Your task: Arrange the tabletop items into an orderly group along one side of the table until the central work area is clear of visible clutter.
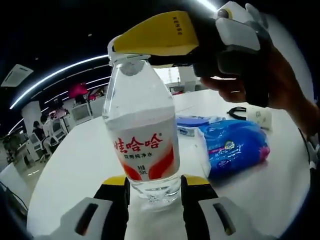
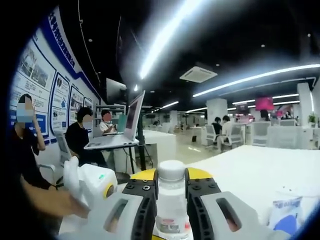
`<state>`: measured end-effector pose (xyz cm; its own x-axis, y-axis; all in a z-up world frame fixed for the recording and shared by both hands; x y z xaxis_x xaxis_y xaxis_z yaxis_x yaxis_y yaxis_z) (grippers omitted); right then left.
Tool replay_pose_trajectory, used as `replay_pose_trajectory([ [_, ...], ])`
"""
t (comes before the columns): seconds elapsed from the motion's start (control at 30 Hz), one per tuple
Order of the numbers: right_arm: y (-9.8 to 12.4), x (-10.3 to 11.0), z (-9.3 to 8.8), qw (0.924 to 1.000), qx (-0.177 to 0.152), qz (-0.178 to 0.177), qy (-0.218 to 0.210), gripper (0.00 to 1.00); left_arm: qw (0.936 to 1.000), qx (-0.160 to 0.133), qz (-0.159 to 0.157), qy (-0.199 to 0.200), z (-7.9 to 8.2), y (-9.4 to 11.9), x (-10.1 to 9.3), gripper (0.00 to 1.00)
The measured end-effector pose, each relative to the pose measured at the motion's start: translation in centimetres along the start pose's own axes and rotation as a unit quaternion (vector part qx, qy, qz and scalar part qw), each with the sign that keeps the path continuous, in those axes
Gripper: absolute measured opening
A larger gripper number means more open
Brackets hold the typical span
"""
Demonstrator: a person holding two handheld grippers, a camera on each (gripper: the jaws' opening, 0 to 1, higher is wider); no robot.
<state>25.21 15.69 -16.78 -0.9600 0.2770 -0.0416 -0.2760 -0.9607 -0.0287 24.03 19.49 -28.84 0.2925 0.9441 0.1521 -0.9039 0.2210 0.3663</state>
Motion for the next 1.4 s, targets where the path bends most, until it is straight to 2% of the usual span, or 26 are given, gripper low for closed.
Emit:
replay_pose_trajectory([
  [0.17, 0.0, 0.5, 0.9, 0.9996, -0.006, 0.024, 0.014, 0.17, 0.9994, -0.016, 0.026, 0.014, 0.8, 0.4, 0.7, 0.39],
  [0.2, 0.0, 0.6, 1.2, 0.999, -0.007, 0.039, 0.021, 0.17, 0.9993, -0.02, 0.03, 0.013, 1.0, 0.7, 0.1, 0.39],
  [0.33, 0.0, 0.3, 1.8, 0.998, -0.008, 0.06, 0.019, 0.17, 0.9981, -0.03, 0.048, 0.025, 1.6, 1.2, -0.3, 0.39],
  [0.6, 0.1, 0.6, 2.4, 0.9915, -0.014, 0.128, 0.017, 0.17, 0.9966, -0.046, 0.058, 0.037, 1.9, 2.3, -0.9, 0.38],
  [0.77, -0.1, 0.7, 2.1, 0.9841, -0.008, 0.175, 0.028, 0.17, 0.9957, -0.053, 0.062, 0.043, 1.5, 2.6, -1.1, 0.37],
  [0.93, -0.3, 0.7, 1.4, 0.9791, 0.0, 0.198, 0.046, 0.17, 0.9954, -0.049, 0.067, 0.047, 0.9, 2.1, -0.9, 0.37],
  [1.3, -0.4, -0.3, 0.1, 0.9691, -0.021, 0.246, 0.009, 0.17, 0.9948, -0.042, 0.075, 0.056, 0.1, 1.9, -0.8, 0.36],
  [1.4, -0.9, -1.1, -0.4, 0.9691, -0.017, 0.246, 0.0, 0.18, 0.9949, -0.041, 0.073, 0.056, 0.0, 1.8, -0.9, 0.34],
])
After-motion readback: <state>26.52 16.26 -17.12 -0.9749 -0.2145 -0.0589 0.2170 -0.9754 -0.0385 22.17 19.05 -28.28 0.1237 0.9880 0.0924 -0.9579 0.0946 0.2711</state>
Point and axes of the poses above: the point that each gripper's makers call its tool centre point, and the gripper's own axes: y roughly backward along the fingers, x roughly to its left, z roughly out of its top, the point moved 3 cm from there along y, roughly backward along the fingers, and after that the axes turned 3 degrees about y, right-handed, at the moved point
